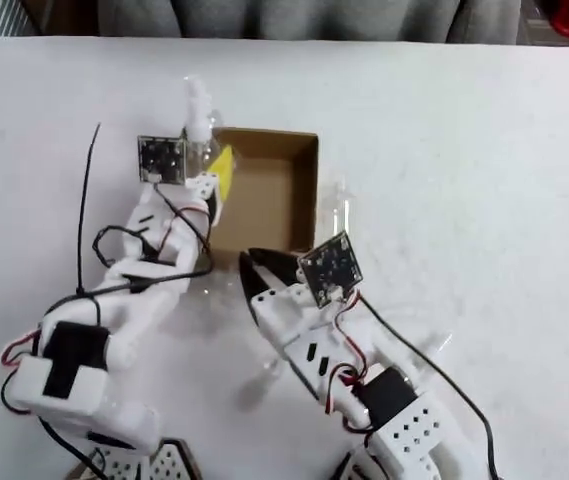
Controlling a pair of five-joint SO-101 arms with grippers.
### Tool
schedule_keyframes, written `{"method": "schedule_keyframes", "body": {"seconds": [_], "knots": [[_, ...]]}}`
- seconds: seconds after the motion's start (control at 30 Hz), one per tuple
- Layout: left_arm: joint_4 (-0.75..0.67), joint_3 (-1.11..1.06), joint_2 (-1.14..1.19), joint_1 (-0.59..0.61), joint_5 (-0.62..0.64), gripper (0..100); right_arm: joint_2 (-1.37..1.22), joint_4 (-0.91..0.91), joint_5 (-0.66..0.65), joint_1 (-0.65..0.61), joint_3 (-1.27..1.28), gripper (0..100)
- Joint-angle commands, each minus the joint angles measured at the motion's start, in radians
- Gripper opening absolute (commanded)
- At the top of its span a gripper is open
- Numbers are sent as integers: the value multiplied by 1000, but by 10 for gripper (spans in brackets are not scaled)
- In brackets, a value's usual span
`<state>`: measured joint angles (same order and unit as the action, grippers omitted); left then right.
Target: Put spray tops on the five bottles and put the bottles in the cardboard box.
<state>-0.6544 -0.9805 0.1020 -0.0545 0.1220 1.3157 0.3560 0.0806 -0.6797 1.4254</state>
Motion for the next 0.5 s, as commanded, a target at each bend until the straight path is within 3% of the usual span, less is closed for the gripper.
{"method": "schedule_keyframes", "body": {"seconds": [0.0, 0.47], "knots": [[-104, 58, 24, -7, -20, 27, 8, 7, -2, 8, -37, 19], [-107, 14, 22, -5, -25, 31, 8, 4, -2, 8, -37, 19]]}}
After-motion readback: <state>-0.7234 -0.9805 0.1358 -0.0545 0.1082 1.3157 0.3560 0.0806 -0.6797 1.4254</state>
